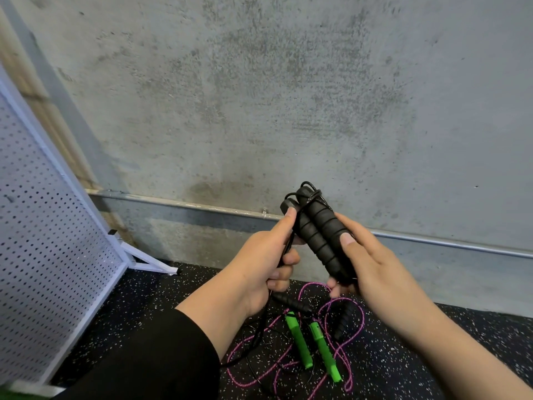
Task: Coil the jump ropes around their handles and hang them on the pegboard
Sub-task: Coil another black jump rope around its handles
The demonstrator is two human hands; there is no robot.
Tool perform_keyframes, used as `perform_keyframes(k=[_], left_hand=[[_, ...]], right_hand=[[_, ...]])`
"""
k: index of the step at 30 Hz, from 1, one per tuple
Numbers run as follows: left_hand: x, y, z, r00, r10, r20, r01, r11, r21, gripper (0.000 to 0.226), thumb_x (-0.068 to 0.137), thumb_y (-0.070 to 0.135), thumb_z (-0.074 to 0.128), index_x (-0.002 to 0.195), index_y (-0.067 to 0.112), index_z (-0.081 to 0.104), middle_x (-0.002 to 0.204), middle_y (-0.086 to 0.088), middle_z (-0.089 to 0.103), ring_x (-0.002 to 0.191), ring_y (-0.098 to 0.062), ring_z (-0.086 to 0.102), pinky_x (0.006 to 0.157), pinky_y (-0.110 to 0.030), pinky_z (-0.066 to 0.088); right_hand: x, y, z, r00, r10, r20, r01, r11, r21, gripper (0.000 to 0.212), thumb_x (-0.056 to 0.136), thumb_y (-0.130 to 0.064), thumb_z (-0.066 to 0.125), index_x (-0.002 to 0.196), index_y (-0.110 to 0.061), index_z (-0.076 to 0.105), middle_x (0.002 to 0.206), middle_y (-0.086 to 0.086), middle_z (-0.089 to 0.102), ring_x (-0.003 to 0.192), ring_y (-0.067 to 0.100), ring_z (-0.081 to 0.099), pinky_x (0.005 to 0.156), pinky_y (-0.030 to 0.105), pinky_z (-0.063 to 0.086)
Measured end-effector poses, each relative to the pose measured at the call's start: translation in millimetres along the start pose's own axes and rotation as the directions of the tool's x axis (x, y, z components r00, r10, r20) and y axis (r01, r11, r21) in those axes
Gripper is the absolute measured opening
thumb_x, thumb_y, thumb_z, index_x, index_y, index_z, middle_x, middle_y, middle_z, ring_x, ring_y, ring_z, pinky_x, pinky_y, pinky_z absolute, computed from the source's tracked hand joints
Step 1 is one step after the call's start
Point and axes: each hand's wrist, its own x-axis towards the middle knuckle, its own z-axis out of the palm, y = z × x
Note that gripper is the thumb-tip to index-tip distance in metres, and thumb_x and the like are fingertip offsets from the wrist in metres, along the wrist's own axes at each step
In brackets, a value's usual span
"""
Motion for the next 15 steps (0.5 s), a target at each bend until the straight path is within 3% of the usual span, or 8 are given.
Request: perform_keyframes(k=[2,4,6,8,12,15], left_hand=[[0.1,0.4,0.5,1.0,-0.008,0.004,0.008,1.0,-0.002,0.055,0.089,0.074,0.054,0.068,0.024,0.058,0.06,0.005,0.038,0.045,-0.007,0.016,0.039,-0.018,0.013],[0.2,1.8,-0.6,1.0,-0.022,0.018,0.022,1.0,0.006,0.06,0.088,0.078,0.05,0.068,0.023,0.065,0.062,0.005,0.038,0.046,-0.007,0.016,0.04,-0.019,0.013],[0.8,3.7,-3.2,0.999,-0.025,0.039,0.025,1.0,0.018,0.072,0.086,0.08,0.047,0.095,0.013,0.073,0.062,0.005,0.041,0.046,-0.007,0.018,0.04,-0.02,0.013],[2.3,5.4,-6.6,0.999,-0.018,0.034,0.017,0.999,0.04,0.089,0.084,0.082,0.046,0.118,0.002,0.068,0.063,0.003,0.046,0.044,-0.008,0.022,0.04,-0.021,0.017],[-0.5,6.8,-6.2,0.998,-0.02,0.064,0.014,0.995,0.096,0.093,0.082,0.084,0.045,0.12,0.002,0.068,0.065,0.003,0.05,0.043,-0.008,0.026,0.039,-0.021,0.021],[-0.9,3.5,-2.4,0.998,-0.038,0.057,0.033,0.996,0.085,0.093,0.083,0.081,0.049,0.121,-0.001,0.066,0.064,0.005,0.048,0.044,-0.006,0.023,0.039,-0.019,0.018]], right_hand=[[1.8,-1.1,-2.9,1.0,-0.02,0.003,0.02,0.999,-0.028,0.037,0.106,-0.026,0.046,0.126,-0.056,0.056,0.091,0.011,0.073,0.063,0.022,0.063,0.066,0.041,0.055],[3.5,0.5,-7.6,0.996,-0.08,0.033,0.084,0.987,-0.136,0.039,0.104,-0.027,0.05,0.123,-0.061,0.053,0.086,-0.006,0.072,0.064,0.009,0.06,0.068,0.029,0.052],[4.6,-0.3,-9.6,0.988,-0.143,0.052,0.151,0.958,-0.245,0.042,0.103,-0.025,0.052,0.127,-0.06,0.048,0.087,-0.032,0.067,0.075,-0.008,0.06,0.069,0.007,0.043],[5.6,1.2,-10.9,0.98,-0.198,0.017,0.191,0.914,-0.358,0.046,0.102,-0.025,0.054,0.136,-0.055,0.045,0.105,-0.039,0.06,0.101,-0.018,0.054,0.082,0.0,0.035],[10.7,15.0,-17.9,0.947,-0.323,-0.004,0.236,0.702,-0.672,0.06,0.098,-0.028,0.059,0.141,-0.063,0.034,0.11,-0.015,0.049,0.104,0.012,0.043,0.09,0.027,0.035],[11.5,22.4,-13.2,0.935,-0.354,0.024,0.245,0.592,-0.768,0.066,0.09,-0.022,0.073,0.14,-0.056,0.048,0.121,-0.001,0.055,0.103,0.021,0.043,0.087,0.039,0.044]])
